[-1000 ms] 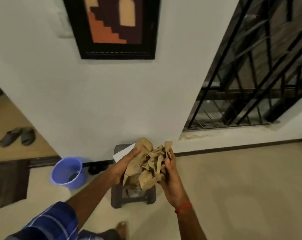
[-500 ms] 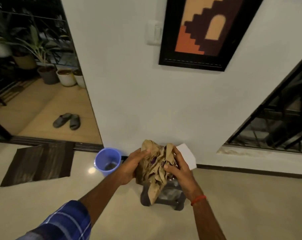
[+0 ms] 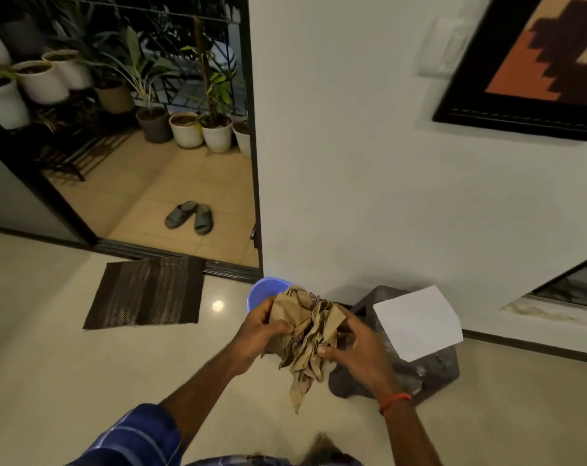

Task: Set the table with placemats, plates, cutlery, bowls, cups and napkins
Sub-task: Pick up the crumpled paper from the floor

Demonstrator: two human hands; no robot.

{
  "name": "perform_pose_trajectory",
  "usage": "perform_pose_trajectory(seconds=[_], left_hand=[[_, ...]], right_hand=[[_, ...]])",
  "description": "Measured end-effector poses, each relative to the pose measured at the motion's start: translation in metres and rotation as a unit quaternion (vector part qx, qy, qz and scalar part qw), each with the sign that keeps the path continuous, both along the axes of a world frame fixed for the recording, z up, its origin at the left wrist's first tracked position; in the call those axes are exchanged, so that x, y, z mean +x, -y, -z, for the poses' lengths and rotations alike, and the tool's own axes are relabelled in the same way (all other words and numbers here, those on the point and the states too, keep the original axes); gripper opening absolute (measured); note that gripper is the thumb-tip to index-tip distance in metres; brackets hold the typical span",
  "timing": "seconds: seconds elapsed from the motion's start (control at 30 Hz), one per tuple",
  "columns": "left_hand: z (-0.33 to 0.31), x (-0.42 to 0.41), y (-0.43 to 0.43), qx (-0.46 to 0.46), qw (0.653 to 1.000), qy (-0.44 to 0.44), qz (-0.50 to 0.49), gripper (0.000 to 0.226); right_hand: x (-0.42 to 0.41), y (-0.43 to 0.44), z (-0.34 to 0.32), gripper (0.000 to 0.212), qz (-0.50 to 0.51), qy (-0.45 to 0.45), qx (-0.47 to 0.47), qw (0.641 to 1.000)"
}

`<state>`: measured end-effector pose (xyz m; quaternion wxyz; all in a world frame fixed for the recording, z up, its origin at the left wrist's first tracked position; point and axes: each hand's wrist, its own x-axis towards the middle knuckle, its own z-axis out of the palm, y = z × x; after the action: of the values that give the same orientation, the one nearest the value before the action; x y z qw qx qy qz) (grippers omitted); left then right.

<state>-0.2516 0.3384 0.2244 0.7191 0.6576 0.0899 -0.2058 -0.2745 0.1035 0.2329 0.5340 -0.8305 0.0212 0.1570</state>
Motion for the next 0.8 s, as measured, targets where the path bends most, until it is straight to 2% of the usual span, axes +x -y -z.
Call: perform_pose_trajectory(seconds=[0.1, 0.23, 0.37, 0.43, 0.5, 0.6, 0.7, 0.8], left_hand=[[0.015, 0.01, -0.009, 0.002, 1.0, -0.011, -0.013, 0.055], [0.037, 0.031, -0.018, 0.021, 0.999, -0.029, 0.004, 0.061], [0.054, 0.07, -0.022, 0.029, 0.997, -0.071, 0.011, 0.074], [0.058, 0.094, -0.018, 0.024, 0.994, -0.105, -0.005, 0.062], [0.062, 0.114, -0.014, 0.032, 0.995, -0.096, 0.008, 0.057], [0.071, 0.147, -0.012, 0.066, 0.994, -0.08, 0.038, 0.05], [0.085, 0.173, -0.019, 0.115, 0.99, -0.052, 0.06, 0.03], [0.104, 0.195, -0.027, 0.159, 0.983, -0.042, 0.078, 0.031]], right_hand=[[0.018, -0.013, 0.02, 0.093, 0.001, -0.013, -0.026, 1.0], [0.042, -0.03, 0.037, 0.09, 0.012, -0.053, -0.029, 0.998], [0.078, -0.034, 0.063, 0.058, 0.022, -0.121, 0.011, 0.992], [0.099, -0.032, 0.076, 0.044, 0.032, -0.146, 0.021, 0.989], [0.114, -0.03, 0.084, 0.036, 0.035, -0.155, 0.018, 0.987], [0.141, -0.03, 0.104, 0.038, 0.064, -0.15, 0.02, 0.986], [0.162, -0.041, 0.113, 0.043, 0.082, -0.135, 0.014, 0.987], [0.181, -0.052, 0.135, 0.047, 0.101, -0.113, 0.001, 0.988]])
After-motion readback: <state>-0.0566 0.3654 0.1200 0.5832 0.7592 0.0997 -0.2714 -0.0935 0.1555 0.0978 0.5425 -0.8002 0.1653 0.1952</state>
